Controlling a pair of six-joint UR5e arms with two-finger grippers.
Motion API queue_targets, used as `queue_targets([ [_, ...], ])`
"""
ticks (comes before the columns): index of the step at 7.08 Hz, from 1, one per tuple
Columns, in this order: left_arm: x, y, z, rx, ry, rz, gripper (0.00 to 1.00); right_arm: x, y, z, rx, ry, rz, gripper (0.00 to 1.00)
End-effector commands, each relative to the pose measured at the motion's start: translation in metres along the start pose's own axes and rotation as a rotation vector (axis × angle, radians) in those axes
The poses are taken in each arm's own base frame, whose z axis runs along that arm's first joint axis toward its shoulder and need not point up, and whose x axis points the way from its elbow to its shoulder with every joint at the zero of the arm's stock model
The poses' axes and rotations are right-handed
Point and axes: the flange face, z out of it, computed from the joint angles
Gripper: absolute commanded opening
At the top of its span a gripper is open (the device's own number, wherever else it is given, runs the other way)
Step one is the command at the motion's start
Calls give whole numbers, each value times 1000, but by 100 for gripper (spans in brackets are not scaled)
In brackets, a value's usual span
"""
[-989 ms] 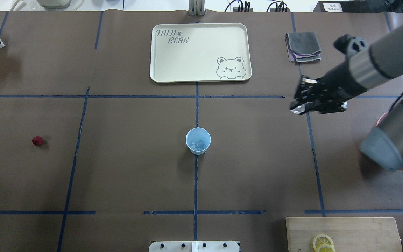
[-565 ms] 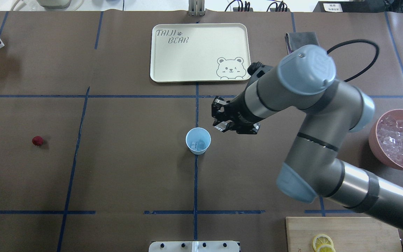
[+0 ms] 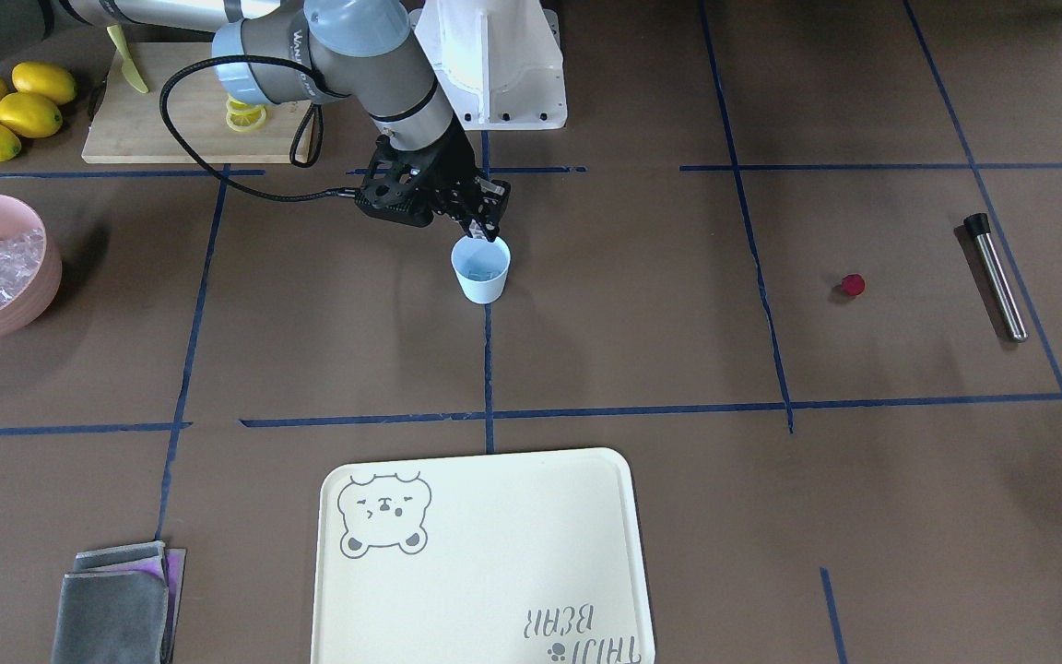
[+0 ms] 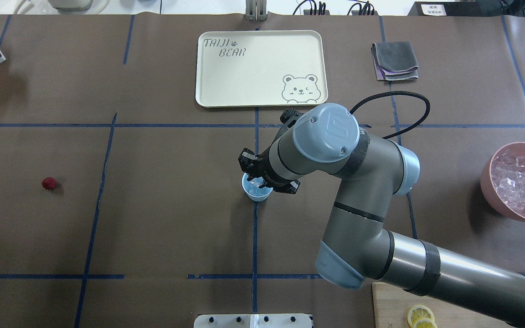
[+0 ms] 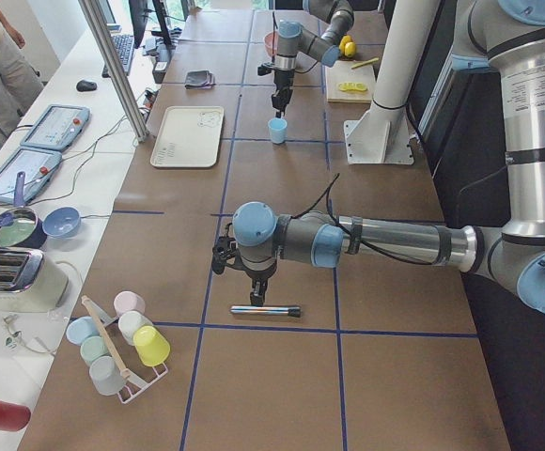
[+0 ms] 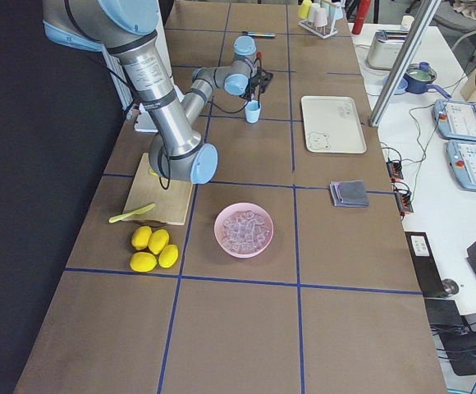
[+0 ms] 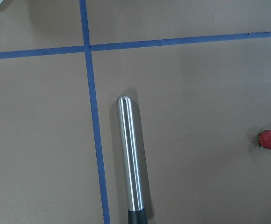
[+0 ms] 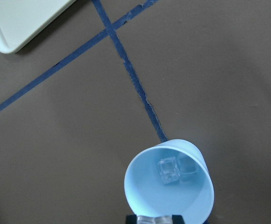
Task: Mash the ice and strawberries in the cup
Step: 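Open the right gripper to drop the ice cube into the cup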
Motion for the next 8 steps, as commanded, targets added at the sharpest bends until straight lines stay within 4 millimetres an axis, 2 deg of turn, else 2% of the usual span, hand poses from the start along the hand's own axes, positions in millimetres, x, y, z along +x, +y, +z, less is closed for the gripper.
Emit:
queue_targets([
  [1,0,0,0,1,0,-1,100,0,-1,5,3,8,0,19],
  [2,0,0,0,0,0,-2,100,0,-1,5,3,8,0,42],
  [3,0,0,0,1,0,-1,100,0,-1,5,3,8,0,70],
  [4,1,-1,-1,2,0,0,100,0,-1,5,3,8,0,73],
  [5,2,-1,-2,3,0,3,100,0,-1,5,3,8,3,99],
  [6,7,-2,-4,8,1,13,100,-7,-8,-6,8,-12,8,99],
  [7,31,-6,11,-23,7,8,100,-2,-42,-37,7,-25,33,99],
  [8,78,-14,36,-18,17,5,100,40,-91,-72,-29,-7,70,99],
])
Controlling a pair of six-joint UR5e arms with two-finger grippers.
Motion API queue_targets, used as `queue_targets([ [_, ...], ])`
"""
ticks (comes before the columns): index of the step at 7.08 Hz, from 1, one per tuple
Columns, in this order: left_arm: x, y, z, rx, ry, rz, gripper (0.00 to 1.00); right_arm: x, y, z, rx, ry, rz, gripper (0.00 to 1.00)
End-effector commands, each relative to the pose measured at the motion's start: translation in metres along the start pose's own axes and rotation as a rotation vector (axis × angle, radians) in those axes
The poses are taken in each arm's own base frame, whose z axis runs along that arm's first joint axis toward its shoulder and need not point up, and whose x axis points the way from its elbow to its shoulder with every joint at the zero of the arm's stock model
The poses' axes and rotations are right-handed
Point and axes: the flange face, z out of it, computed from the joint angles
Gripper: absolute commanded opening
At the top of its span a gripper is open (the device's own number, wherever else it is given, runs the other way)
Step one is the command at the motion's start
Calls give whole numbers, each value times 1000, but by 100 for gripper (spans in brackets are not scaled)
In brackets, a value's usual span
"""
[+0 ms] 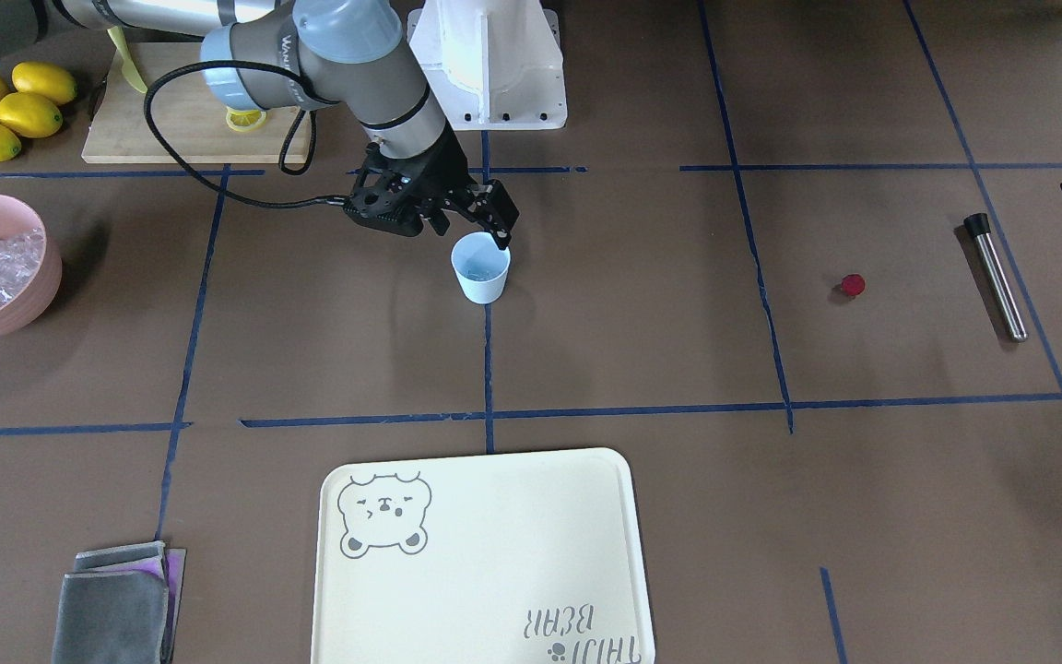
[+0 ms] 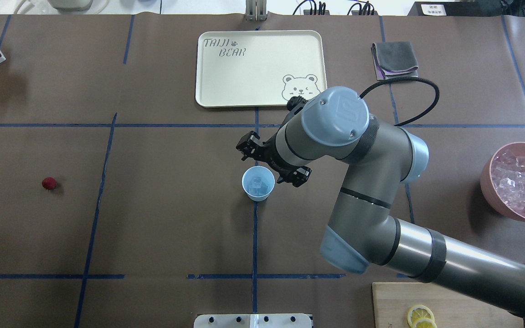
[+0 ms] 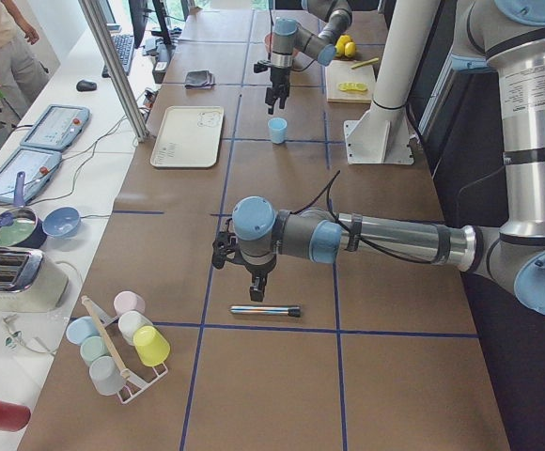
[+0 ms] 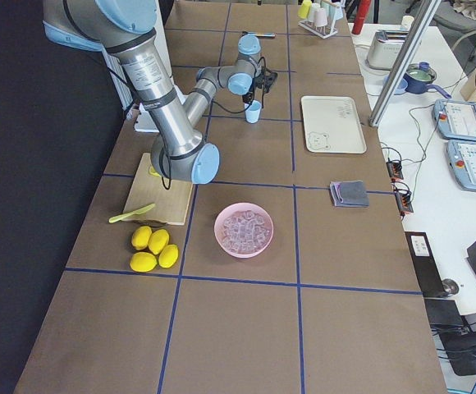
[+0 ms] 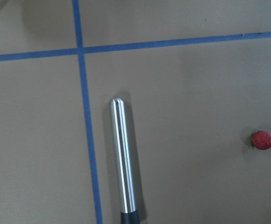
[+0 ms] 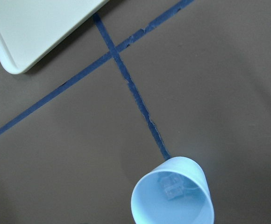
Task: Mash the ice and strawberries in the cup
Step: 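Open the right gripper to drop the ice cube into the cup, then withdraw the right gripper toward the bowl while the left arm moves toward the strawberry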
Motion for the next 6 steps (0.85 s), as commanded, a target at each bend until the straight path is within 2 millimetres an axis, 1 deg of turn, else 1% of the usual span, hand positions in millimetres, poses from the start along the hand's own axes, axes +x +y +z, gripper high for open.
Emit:
queue_targets([
  [1,72,-6,38,32,43,-13,100,71,-91,-93,-51,-6,-26,99],
  [2,101,-3,57,24,69,-60,100,121,-137,-136,-46,0,-61,100],
  [3,122,-2,74,69,29,-43,100,165,-170,-150,-27,30,-109,100],
  [4,146,1,92,70,8,-122,100,202,-189,-154,-9,66,-174,100],
  [5,176,6,111,35,16,-148,100,215,-196,-149,-7,87,-206,100],
  [6,201,-1,127,51,0,-197,100,218,-197,-148,-5,93,-203,100],
])
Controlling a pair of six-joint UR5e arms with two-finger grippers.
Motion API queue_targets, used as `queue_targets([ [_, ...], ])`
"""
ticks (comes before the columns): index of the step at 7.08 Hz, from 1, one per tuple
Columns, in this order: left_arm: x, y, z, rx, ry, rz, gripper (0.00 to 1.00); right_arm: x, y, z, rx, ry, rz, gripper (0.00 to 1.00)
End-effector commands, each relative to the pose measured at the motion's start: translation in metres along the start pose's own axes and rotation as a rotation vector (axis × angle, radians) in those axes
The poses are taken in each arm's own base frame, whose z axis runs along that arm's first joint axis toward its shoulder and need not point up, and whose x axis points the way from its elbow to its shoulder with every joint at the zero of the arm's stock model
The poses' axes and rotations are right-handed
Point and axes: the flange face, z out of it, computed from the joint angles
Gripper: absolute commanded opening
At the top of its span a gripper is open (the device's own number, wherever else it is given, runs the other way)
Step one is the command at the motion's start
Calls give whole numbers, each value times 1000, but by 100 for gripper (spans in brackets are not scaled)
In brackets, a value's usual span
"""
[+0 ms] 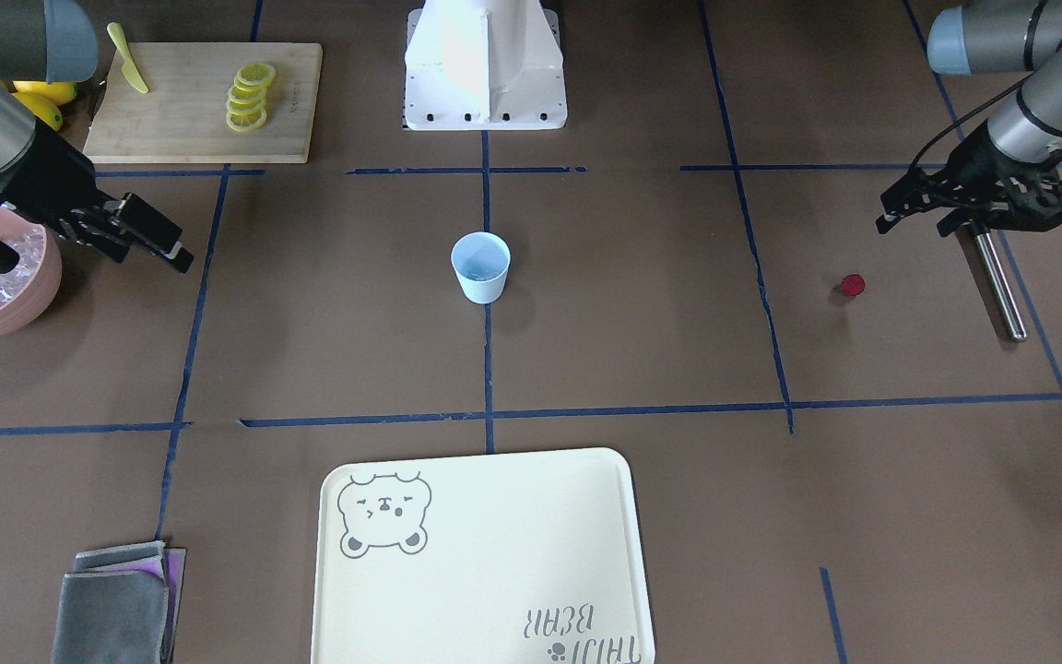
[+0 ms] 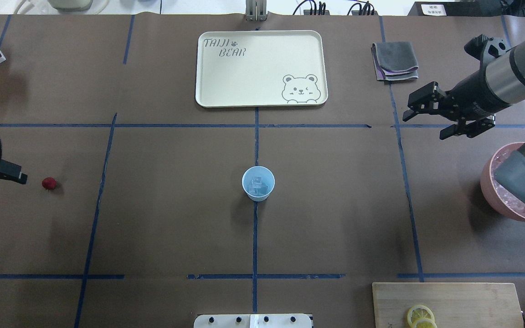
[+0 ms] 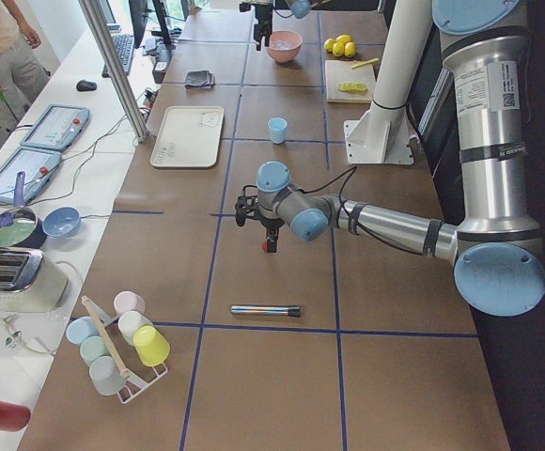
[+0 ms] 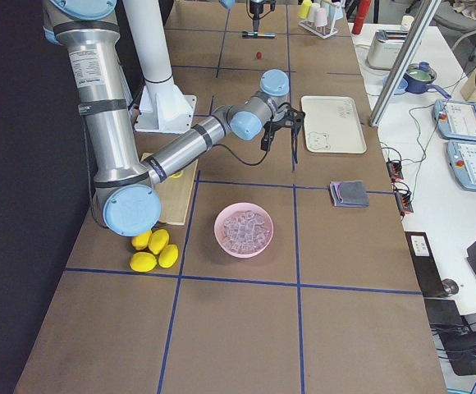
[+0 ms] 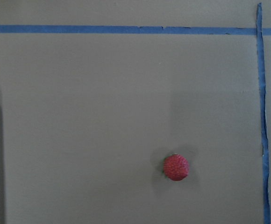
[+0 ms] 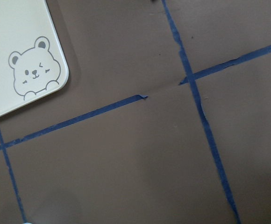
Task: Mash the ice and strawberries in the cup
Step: 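Lower the left gripper over the red strawberry and close on it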
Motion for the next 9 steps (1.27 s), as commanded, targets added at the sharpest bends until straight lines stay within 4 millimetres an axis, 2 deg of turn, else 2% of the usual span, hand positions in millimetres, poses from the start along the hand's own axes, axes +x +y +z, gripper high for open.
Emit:
queue_targets([
  [1,44,7,45,-21,-29,-38,100,21,-2,4,0,24,-11,100],
  [3,34,-11,73,27,-101,-37,100,28,-2,7,-4,33,-10,100],
  [6,36,-20,85,23,-112,-43,100,32,-1,9,-6,38,-7,100],
  [9,28,-22,94,17,-131,-54,97,29,0,8,-5,33,-13,100],
])
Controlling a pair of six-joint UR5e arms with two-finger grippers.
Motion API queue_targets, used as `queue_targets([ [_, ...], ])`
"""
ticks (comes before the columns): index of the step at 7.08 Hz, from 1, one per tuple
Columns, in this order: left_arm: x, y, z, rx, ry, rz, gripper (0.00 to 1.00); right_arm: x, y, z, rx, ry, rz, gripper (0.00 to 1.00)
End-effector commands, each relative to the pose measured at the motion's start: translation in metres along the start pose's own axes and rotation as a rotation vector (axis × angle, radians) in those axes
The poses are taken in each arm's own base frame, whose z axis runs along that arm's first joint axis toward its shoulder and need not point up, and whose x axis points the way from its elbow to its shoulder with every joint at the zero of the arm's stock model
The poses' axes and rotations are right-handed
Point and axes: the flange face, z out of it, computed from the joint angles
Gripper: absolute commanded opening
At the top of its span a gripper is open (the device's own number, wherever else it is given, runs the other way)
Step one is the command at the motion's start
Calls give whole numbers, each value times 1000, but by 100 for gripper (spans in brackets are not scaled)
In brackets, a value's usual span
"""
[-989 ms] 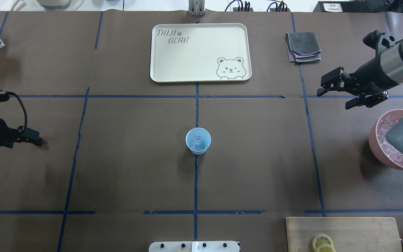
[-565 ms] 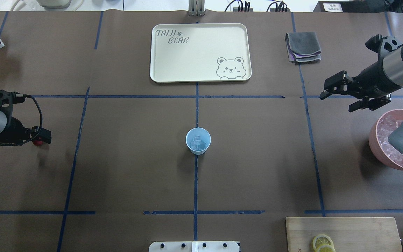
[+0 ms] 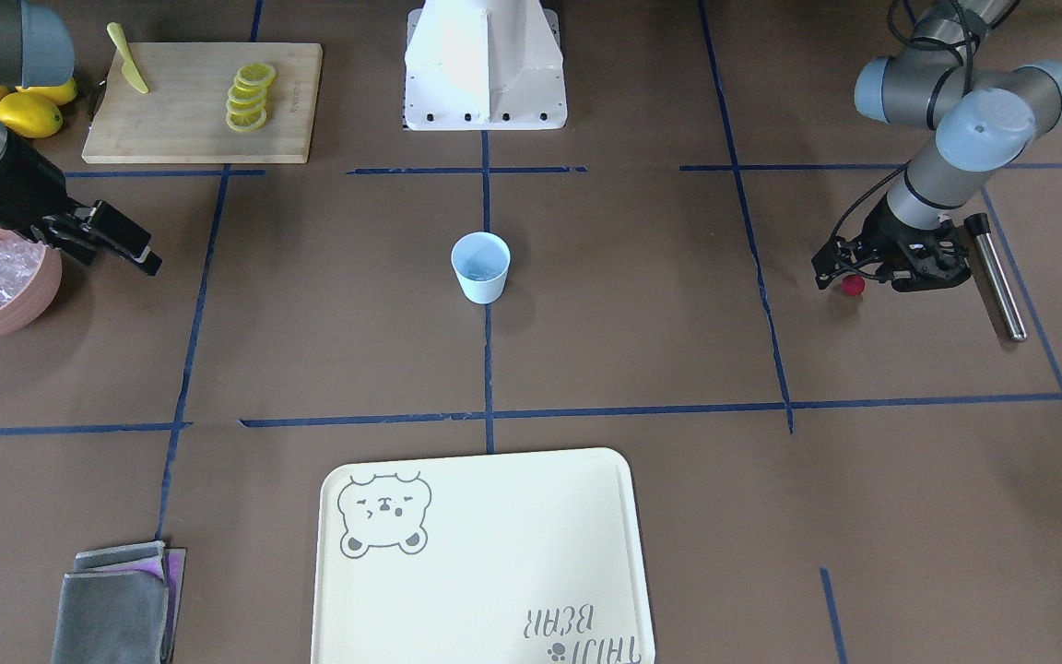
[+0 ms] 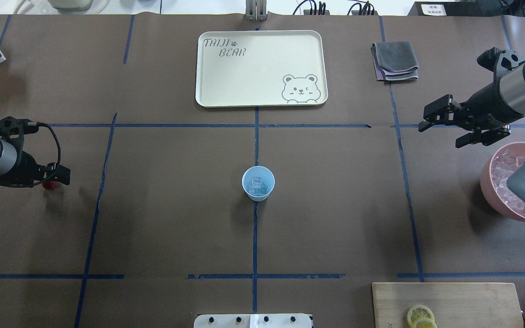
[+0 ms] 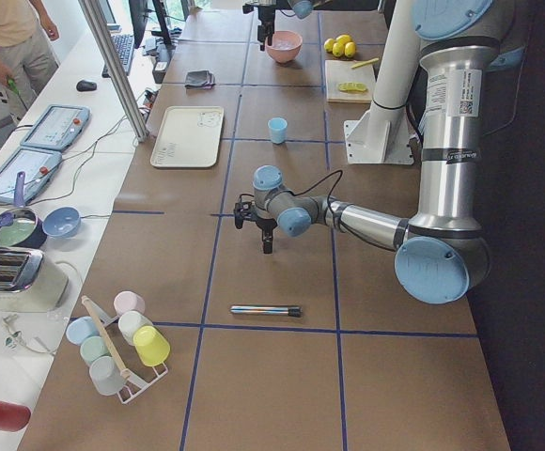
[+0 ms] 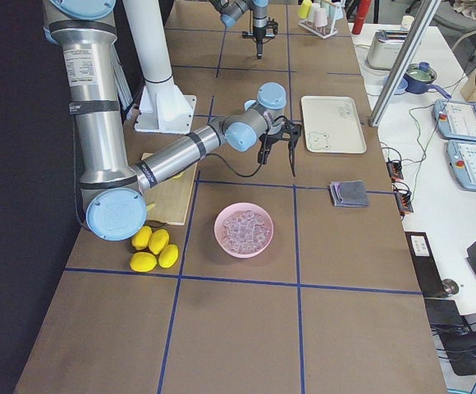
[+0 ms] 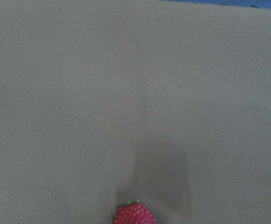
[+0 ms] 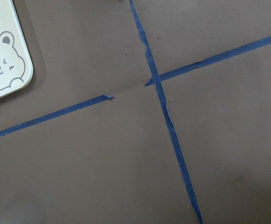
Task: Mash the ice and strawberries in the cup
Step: 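Lower the left gripper over the red strawberry and close on it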
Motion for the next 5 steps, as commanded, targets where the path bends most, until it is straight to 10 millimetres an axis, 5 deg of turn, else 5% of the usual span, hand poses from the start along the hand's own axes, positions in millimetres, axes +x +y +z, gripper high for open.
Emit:
queue_targets([
  [1,-4,0,4,-4,-8,-5,94,-2,0,0,1,-2,-3,100],
  [3,-7,-1,8,-8,-15,-9,84,-2,0,1,-2,-2,-2,100],
  [4,-7,-1,9,-11,-16,-10,66,-2,1,0,-3,-3,-4,100],
  [5,-6,-2,8,-8,-14,-10,30,-2,1,0,-3,-3,-4,100],
])
